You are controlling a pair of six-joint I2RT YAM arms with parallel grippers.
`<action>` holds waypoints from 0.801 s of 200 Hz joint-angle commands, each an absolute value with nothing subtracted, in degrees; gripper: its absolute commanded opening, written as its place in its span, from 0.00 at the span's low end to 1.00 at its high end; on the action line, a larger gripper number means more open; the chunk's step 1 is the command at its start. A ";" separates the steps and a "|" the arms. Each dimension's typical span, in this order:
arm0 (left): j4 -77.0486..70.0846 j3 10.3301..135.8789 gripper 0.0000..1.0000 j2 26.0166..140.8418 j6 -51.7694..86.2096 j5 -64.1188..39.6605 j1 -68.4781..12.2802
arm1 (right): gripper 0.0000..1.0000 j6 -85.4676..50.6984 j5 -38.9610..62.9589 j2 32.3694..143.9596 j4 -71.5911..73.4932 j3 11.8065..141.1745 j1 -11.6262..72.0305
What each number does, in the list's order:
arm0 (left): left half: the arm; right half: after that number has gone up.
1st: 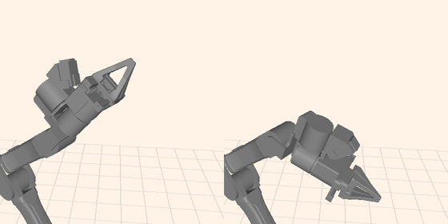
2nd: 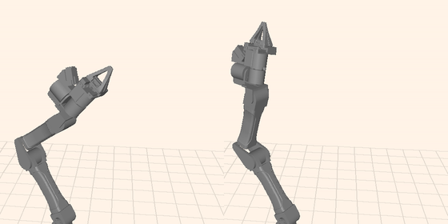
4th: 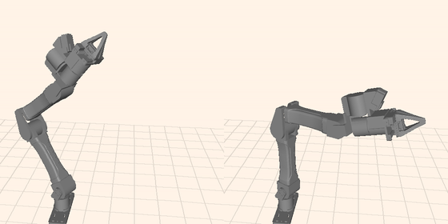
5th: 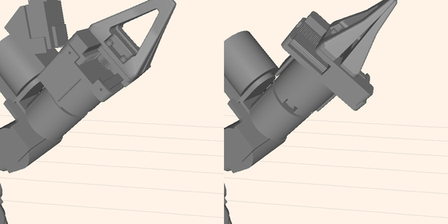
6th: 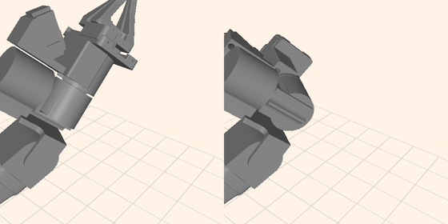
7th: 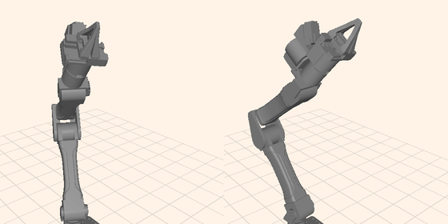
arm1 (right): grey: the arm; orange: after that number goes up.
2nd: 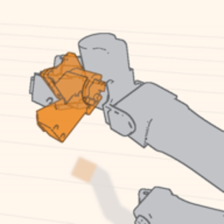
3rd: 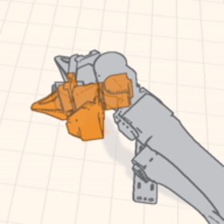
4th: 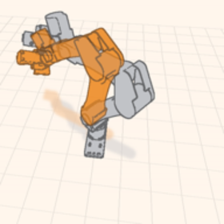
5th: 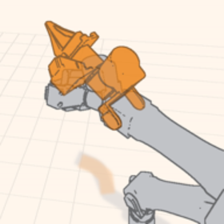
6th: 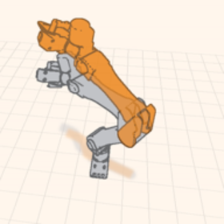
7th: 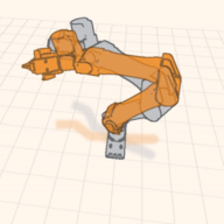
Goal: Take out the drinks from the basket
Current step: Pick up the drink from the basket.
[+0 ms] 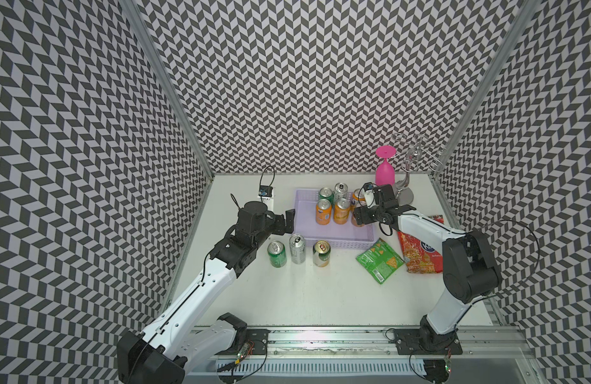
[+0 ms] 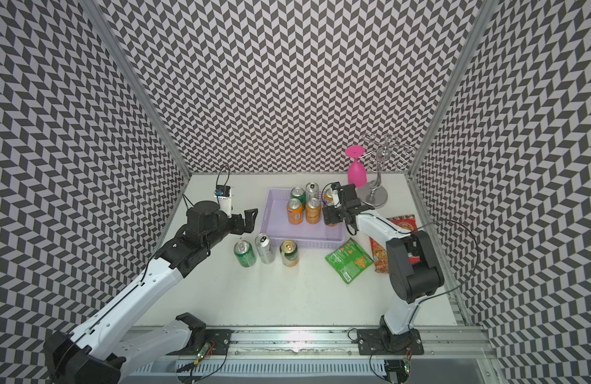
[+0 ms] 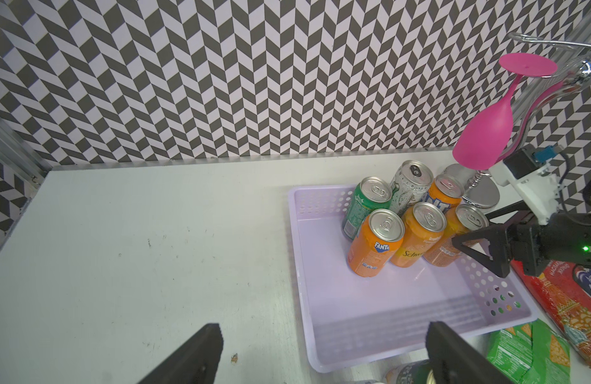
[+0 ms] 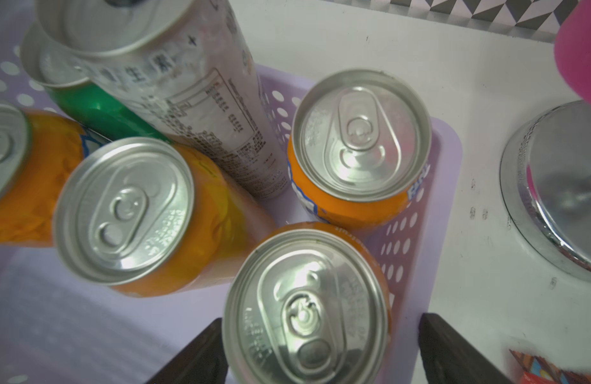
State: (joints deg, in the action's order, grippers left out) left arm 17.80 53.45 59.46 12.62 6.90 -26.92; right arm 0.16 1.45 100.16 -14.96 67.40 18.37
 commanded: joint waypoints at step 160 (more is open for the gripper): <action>15.14 52.39 0.99 59.69 13.27 4.31 -25.67 | 0.59 0.78 -0.88 98.49 -14.15 69.62 20.83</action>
State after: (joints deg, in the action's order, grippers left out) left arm 16.71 53.10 59.79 12.95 5.17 -26.09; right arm 0.97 -0.71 103.74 -15.05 70.32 20.40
